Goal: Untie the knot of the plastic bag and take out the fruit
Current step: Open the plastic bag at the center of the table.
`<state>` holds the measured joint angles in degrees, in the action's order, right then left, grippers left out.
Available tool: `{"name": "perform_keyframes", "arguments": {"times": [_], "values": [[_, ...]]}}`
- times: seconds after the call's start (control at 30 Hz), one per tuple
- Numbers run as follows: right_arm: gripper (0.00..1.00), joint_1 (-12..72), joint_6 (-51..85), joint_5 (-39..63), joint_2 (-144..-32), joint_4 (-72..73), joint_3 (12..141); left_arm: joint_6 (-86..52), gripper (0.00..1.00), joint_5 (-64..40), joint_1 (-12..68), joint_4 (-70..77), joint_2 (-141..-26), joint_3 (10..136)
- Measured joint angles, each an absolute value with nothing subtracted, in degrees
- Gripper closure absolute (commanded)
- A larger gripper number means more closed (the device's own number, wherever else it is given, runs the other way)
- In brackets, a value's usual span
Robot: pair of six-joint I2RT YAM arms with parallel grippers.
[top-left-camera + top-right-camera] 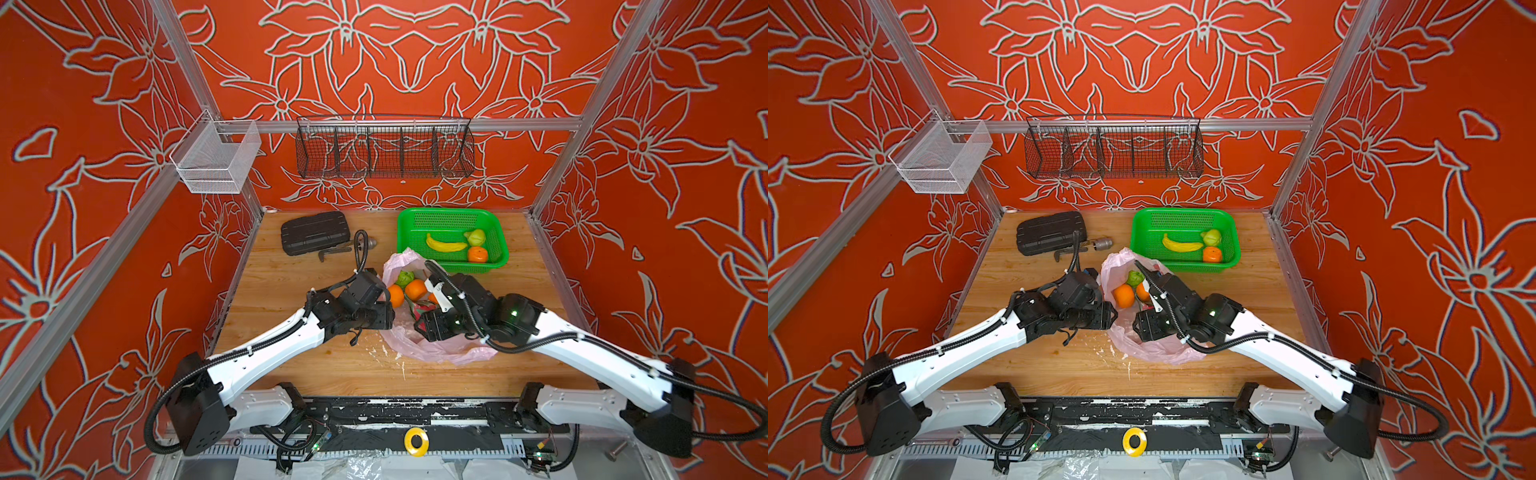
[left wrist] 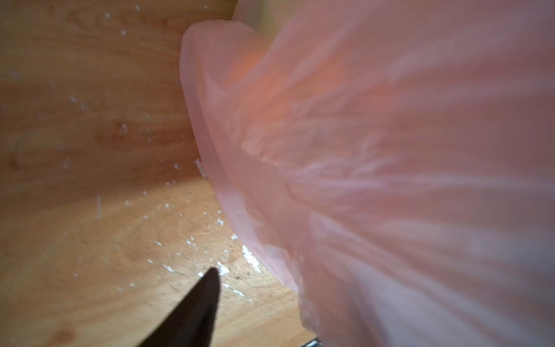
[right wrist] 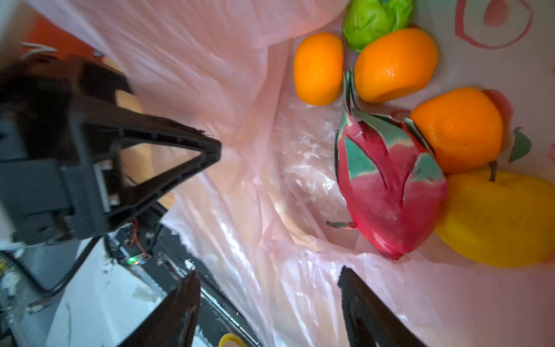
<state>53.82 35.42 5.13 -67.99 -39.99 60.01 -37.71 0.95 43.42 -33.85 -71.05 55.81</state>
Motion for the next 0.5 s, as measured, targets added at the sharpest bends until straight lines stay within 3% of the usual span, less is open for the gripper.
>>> {"name": "perform_keyframes", "arguments": {"times": [0.13,0.2,0.3,0.5], "values": [[0.25,56.14,38.89,2.13,-75.24,-39.24,60.01,-38.85,0.83,2.52,43.42,-34.68,-72.47,55.86],[0.26,57.23,40.23,1.3,-78.3,-38.87,60.01,-39.7,0.91,3.29,43.42,-35.0,-72.05,54.96],[0.25,58.96,41.6,0.47,-81.93,-37.76,60.01,-41.08,0.97,4.05,43.42,-35.9,-70.89,52.75],[0.25,62.61,43.29,0.49,-86.96,-34.81,59.86,-42.92,1.0,4.16,43.42,-37.67,-68.05,48.29]]}}
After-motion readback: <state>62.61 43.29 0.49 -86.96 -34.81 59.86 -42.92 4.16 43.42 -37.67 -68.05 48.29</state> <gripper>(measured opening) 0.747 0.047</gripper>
